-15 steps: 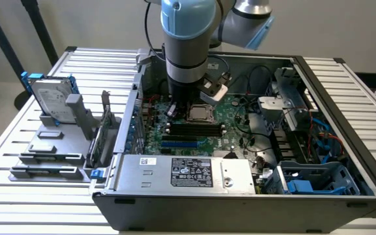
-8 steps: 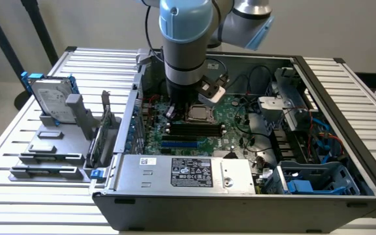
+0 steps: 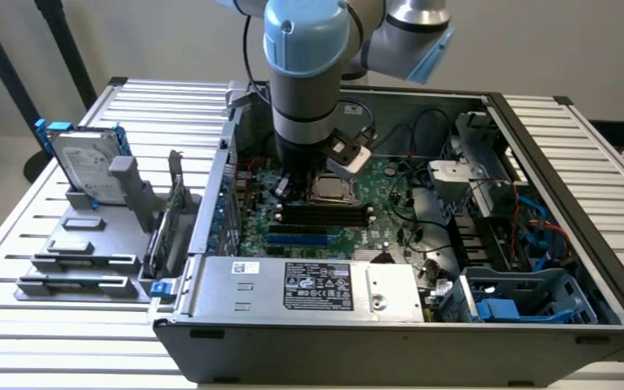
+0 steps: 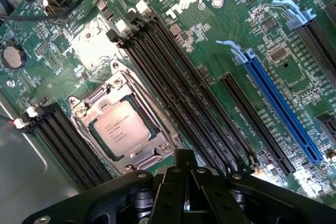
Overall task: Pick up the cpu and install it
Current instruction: 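Install the first cpu locking lever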
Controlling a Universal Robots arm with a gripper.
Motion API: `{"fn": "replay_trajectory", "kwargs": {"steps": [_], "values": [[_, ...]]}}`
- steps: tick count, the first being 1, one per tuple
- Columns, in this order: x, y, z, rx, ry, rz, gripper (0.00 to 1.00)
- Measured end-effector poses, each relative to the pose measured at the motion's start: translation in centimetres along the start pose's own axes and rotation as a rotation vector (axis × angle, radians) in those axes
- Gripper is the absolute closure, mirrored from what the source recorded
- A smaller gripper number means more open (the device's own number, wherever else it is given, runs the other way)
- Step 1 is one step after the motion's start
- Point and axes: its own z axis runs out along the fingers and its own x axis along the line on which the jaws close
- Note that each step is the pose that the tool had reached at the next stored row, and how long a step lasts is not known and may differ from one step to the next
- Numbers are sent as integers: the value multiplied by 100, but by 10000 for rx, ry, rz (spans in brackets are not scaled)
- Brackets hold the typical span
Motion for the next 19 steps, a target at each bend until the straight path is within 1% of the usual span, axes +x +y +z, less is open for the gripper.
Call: {"fn": "replay_trajectory", "kwargs": {"steps": [9,15,17,19], "values": [[1,-50,101,1,-2,1,89],[1,-63,131,-8,-18,0,89],[0,-65,135,-27,-39,-2,89],[-1,-67,136,-65,-95,-2,89]]}}
